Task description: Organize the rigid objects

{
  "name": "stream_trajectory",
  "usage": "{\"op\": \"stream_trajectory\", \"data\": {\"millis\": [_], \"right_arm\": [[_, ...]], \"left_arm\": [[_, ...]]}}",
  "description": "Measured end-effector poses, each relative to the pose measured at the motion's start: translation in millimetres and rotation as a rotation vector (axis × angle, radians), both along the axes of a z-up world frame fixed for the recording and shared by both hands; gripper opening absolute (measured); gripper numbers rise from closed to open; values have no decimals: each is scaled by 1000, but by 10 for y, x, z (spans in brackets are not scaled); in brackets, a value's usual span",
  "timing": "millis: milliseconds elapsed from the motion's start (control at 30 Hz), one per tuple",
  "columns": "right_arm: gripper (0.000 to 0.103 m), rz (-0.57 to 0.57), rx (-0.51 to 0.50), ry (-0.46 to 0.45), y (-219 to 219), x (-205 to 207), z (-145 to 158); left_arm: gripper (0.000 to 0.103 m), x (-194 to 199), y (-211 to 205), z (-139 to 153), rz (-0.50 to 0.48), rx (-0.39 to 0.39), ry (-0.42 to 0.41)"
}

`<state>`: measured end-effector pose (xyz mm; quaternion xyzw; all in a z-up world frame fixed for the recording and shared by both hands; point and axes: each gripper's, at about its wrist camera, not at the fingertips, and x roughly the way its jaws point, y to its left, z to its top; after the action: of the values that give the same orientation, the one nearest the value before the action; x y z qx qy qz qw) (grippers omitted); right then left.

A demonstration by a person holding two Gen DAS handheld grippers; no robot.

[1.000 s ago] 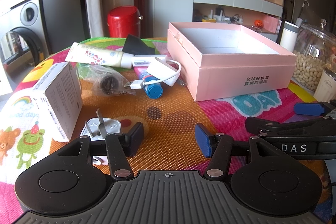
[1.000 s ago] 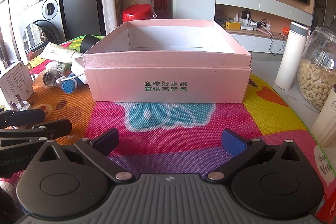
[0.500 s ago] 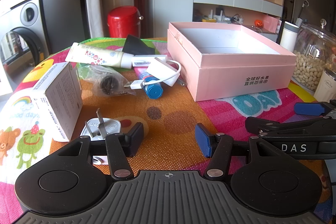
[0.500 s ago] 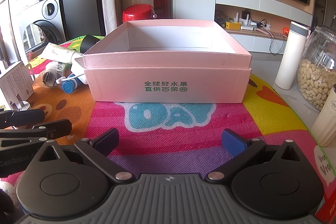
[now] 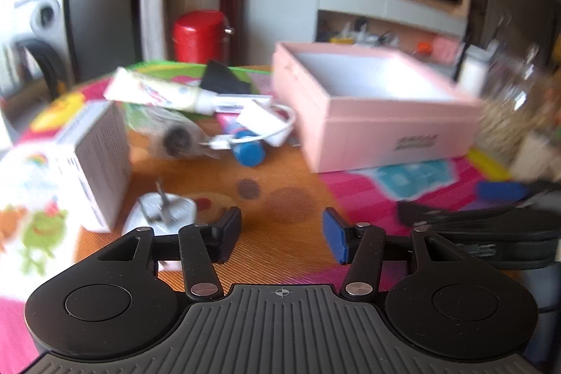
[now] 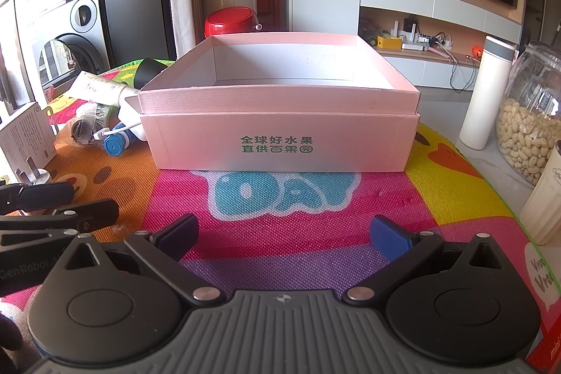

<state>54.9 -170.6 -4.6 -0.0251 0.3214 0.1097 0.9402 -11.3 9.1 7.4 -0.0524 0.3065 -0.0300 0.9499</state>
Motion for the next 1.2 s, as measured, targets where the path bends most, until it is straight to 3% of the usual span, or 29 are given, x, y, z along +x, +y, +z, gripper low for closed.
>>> {"op": "stream_trajectory", "data": {"millis": [100,167,233,333,400,567,600,633,733,967,1067,1133,1200], "right_arm": [[103,0,0,0,-13,16,-10],[103,0,0,0,-2,20,-10],[103,0,-1,0,-25,7,-2],[103,1,-4,0,-22,14,-1],[103,2,-8,-1,-1,26,-6],[103,12,-5,4,3,26,2],[103,28,-9,13,-5,45,13],[103,44,-13,31,-11,75,30],[103,63,-13,103,-25,169,82],[103,42,-72,155,103,226,123],[103,137,-131,180,252,334,212],[88,249,-132,173,493,362,373],[82,349,-119,121,793,323,572]], "left_arm": [[56,-222,115,258,-11,-33,-88],[56,-363,292,479,49,0,-185],[56,-405,540,616,131,21,-230],[55,-240,845,579,209,51,-168],[55,-64,958,476,213,49,-101],[54,314,1138,206,232,31,-32],[40,315,1166,156,223,27,-39],[28,293,1177,134,213,27,-52],[28,170,1199,105,186,8,-63],[27,-397,1482,239,184,-55,-103],[27,-619,1680,324,222,-79,-133],[27,-718,1794,367,244,-97,-145],[27,-776,1883,363,264,-126,-152]]}}
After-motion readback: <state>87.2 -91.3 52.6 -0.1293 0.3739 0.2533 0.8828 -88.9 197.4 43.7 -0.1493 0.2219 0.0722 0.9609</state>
